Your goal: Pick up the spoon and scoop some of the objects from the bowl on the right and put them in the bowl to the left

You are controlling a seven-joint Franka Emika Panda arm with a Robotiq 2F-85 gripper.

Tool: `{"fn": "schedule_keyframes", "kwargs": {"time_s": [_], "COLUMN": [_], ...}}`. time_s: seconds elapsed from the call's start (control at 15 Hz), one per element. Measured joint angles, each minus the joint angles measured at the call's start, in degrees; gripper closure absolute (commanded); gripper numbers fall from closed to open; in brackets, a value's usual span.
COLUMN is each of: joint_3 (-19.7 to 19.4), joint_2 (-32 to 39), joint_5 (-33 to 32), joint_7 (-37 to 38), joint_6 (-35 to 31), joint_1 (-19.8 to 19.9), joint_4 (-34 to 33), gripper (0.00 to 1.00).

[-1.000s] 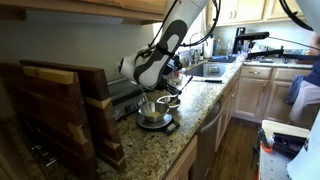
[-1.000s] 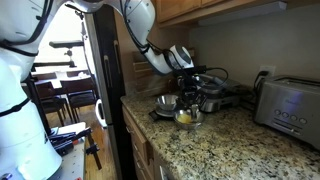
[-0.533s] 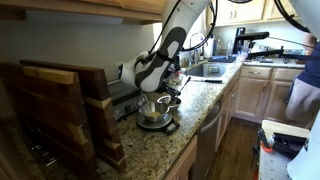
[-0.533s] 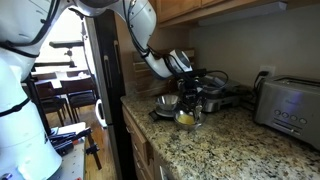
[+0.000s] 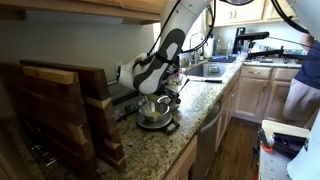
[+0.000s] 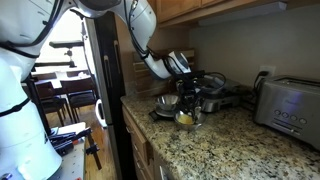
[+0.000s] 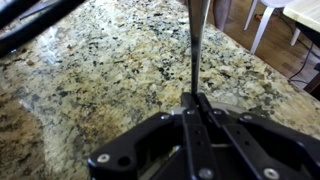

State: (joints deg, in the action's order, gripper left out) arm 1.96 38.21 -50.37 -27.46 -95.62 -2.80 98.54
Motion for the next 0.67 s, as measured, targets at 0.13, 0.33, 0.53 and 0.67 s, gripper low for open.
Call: {"fn": "schedule_keyframes", "kwargs": {"time_s": [0.13,0.33,0.53,0.67], "joint_3": [0.52,1.04,1.34,1.43], "joint_2": [0.01,0.01,0.01,0.0], "joint_5": [0.05,0.18,0.52,1.24], "joint_7": [-0.4,-0.94,-1.47,-1.68], "joint_6": [0.0,-0.04,-0.14,-0.19], "joint_1": [0.0,0.0,0.04,0.11], "joint_4": [-0.01,-0.02,-0.02,-0.02], "gripper": [0.98,0.98,0.98,0.98]}}
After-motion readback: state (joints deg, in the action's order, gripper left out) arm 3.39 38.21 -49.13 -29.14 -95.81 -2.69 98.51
